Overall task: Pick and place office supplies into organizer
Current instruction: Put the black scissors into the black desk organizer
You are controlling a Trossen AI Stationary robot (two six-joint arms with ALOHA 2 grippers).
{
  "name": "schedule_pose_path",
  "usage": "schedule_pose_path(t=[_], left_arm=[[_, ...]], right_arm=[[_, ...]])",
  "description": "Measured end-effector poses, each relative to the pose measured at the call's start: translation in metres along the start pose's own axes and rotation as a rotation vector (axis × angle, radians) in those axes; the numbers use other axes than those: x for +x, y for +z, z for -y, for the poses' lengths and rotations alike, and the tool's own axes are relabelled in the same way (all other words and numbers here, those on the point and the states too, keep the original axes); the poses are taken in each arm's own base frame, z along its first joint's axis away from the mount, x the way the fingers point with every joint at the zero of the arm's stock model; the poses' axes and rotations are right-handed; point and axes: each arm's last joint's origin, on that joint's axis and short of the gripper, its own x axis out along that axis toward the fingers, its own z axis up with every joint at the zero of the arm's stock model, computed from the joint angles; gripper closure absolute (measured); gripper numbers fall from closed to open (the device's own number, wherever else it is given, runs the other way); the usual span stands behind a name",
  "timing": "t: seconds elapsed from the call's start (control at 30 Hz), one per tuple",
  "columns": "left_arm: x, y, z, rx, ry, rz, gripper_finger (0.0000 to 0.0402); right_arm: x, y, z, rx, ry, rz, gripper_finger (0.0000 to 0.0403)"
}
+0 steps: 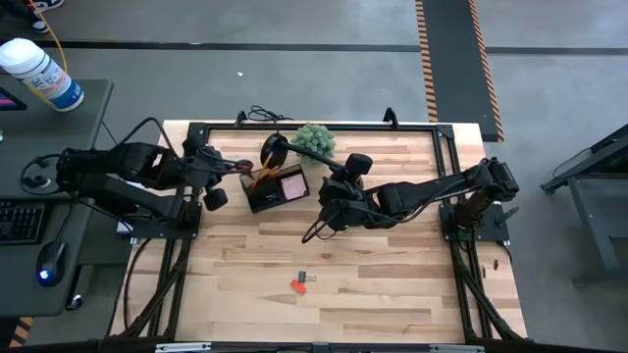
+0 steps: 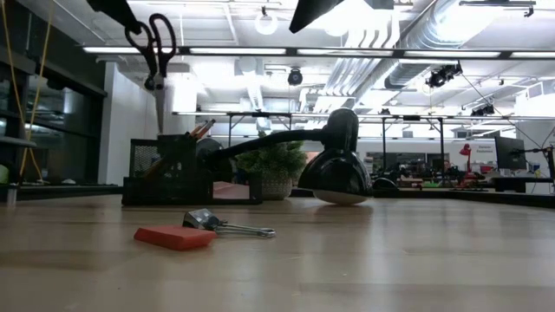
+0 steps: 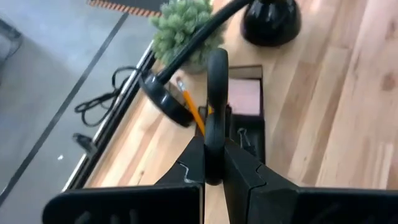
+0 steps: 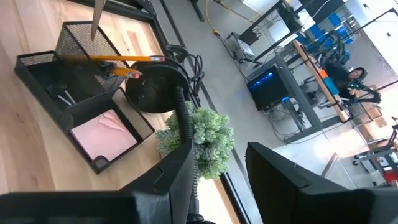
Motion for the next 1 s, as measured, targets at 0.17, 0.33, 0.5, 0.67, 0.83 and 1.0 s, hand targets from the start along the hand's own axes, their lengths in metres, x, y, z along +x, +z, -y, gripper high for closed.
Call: schedule_pose_path(t=[0.17,0.33,0.5,0.67,0.83,1.0], left_arm=[[0.005,-0.002,0.002,0.001,0.038,-0.052,0.0396],[0.011,0.000,0.006,0.009,0.056,-0.062,0.0396],[0.028,-0.008,0.014,0.024,0.072,-0.081,0.0396],[0.036,-0.014,0.018,0.023,0.091,-0.097,0.0396],[0.040,-0.014,0.021,0.017,0.068,-0.081,0.0396],[0.040,-0.012,0.021,0.020,0.061,-0.068,0.0396]], right_arm=[[0.000,0.000,0.000,0.006,0.000,0.000,0.0265],[0.000,0.000,0.000,0.008,0.011,0.000,0.0265],[0.000,0.000,0.000,0.011,0.013,0.002,0.0265],[0.000,0.001,0.000,0.014,0.014,0.004,0.0265],[0.000,0.001,0.000,0.017,0.014,0.006,0.0265],[0.000,0.001,-0.001,0.020,0.022,0.007,0.0265]])
